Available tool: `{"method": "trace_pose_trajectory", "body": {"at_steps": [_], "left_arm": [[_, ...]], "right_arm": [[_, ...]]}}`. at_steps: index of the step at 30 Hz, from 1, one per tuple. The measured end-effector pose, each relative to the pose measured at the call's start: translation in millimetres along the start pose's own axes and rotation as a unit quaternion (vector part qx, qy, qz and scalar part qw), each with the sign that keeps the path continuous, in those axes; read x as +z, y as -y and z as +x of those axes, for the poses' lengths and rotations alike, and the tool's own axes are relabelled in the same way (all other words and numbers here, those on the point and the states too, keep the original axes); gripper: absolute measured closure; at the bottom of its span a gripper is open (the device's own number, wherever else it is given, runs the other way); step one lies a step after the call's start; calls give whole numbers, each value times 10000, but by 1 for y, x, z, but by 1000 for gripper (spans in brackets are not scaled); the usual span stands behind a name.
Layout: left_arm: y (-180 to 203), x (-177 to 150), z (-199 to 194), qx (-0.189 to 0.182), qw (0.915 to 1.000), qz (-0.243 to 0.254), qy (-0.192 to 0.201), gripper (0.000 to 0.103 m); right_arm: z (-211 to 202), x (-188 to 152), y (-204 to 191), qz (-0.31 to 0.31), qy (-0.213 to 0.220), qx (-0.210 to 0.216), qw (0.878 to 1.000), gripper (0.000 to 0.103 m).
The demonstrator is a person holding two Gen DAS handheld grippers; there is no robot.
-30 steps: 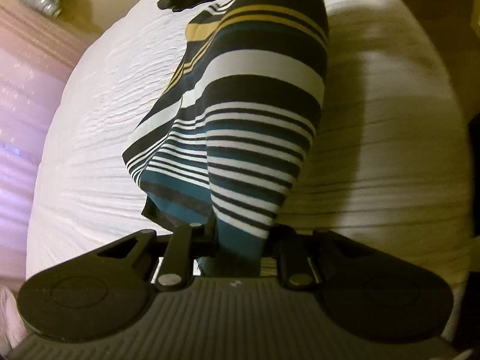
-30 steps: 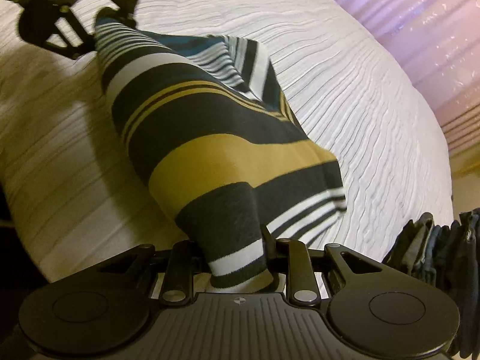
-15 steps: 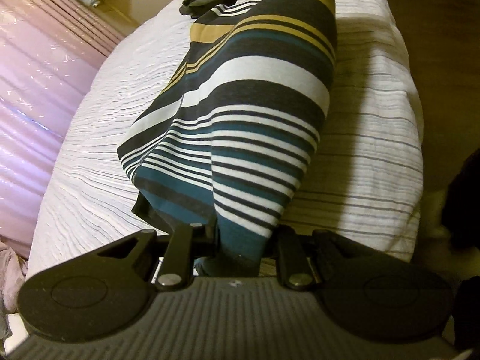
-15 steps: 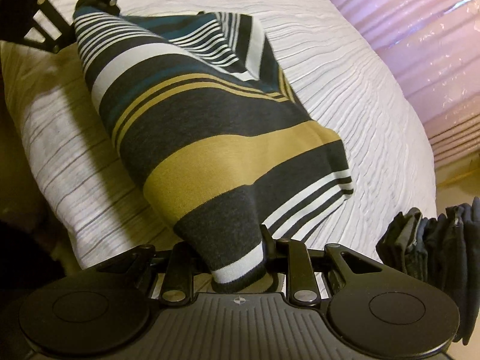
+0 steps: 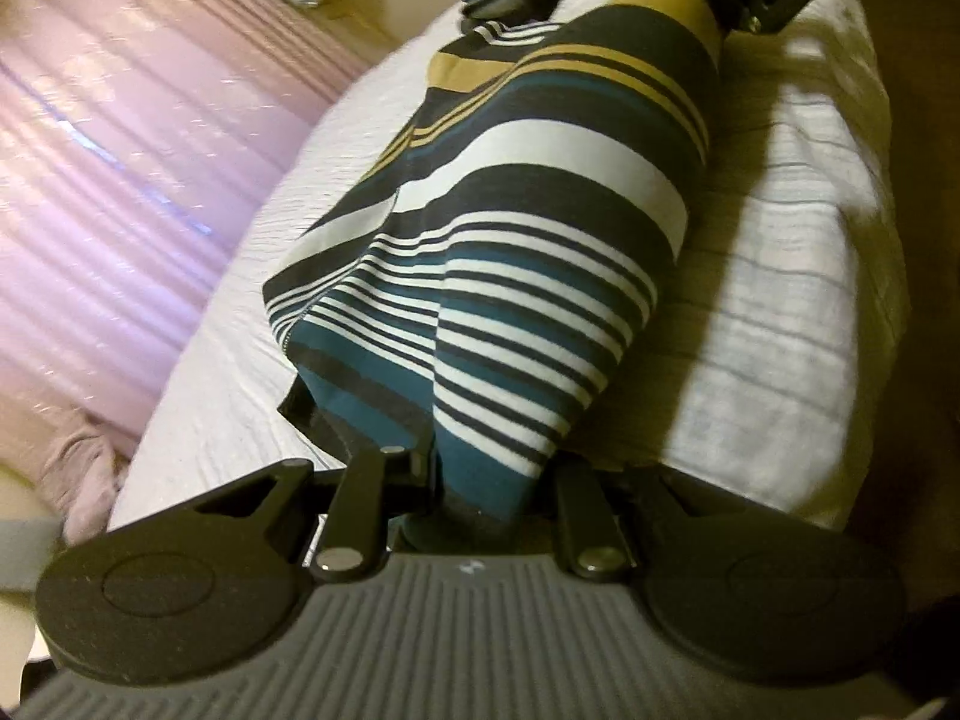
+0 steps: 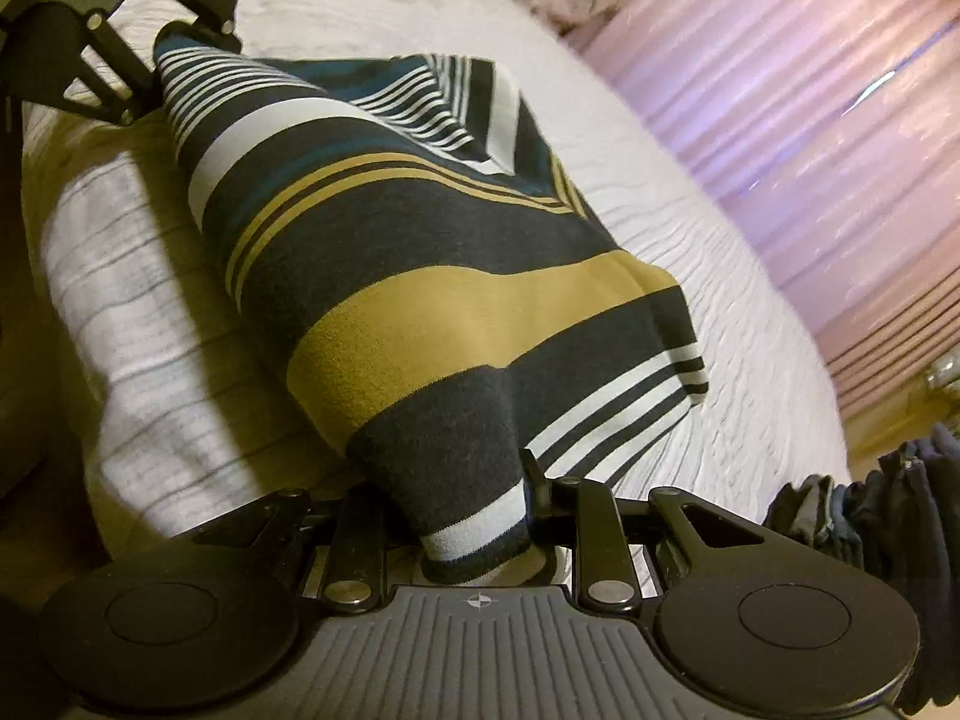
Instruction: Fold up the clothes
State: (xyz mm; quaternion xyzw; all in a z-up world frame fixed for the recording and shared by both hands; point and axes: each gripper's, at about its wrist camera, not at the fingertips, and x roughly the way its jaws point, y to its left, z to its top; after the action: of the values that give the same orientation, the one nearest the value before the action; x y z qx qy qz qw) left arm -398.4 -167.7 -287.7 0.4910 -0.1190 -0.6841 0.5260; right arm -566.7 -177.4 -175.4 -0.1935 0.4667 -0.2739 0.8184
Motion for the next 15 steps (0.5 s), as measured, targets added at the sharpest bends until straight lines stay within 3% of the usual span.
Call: {"method": "trace_pose_trajectory", "body": {"at_steps": [9, 15], "left_arm": [[32, 6, -9, 784, 9963, -344, -1, 90], [34, 13, -11, 870, 9952, -345, -267, 89]], "right_arm": [[9, -28, 0, -2, 851, -357, 9957, 79], [16, -33, -8, 24, 979, -599, 9934, 79]]}}
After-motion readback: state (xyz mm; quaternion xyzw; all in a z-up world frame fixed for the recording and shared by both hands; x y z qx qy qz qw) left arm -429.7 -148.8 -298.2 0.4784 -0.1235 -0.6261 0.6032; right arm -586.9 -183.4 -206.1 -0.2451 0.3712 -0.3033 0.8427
